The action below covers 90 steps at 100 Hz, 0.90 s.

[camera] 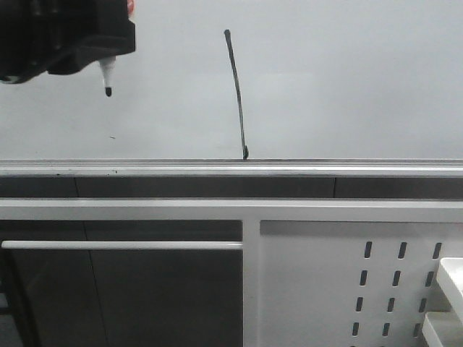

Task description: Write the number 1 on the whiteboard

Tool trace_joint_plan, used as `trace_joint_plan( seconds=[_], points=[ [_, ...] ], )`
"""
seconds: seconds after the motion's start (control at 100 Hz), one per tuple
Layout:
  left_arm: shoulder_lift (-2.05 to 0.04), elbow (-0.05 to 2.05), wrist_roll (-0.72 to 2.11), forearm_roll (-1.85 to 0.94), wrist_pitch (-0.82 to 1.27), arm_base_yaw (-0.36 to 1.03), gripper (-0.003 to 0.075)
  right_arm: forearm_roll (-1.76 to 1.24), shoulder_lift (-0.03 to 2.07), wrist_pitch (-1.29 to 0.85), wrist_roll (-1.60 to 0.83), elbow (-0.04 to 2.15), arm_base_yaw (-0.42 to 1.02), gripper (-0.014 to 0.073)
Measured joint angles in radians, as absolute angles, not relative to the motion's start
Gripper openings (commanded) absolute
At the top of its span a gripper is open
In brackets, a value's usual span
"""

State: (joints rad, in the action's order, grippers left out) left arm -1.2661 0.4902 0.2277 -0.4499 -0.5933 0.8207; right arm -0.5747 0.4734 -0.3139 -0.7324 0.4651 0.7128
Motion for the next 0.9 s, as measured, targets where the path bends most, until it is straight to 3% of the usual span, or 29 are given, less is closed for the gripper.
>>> trace_joint_plan(
  seconds=[0.63, 0.9],
  points=[
    [-1.451, 0.618, 0.205, -0.397, -0.596, 0.818, -0.0019, -0.578, 0.473, -0.314, -0.73, 0.465, 0.713, -0.0042],
    [-1.468, 0.641, 0.089, -0.392, -0.545, 0.733, -0.002, -0.606, 0.473, -0.312, -0.73, 0.465, 0.713, -0.0042]
  ],
)
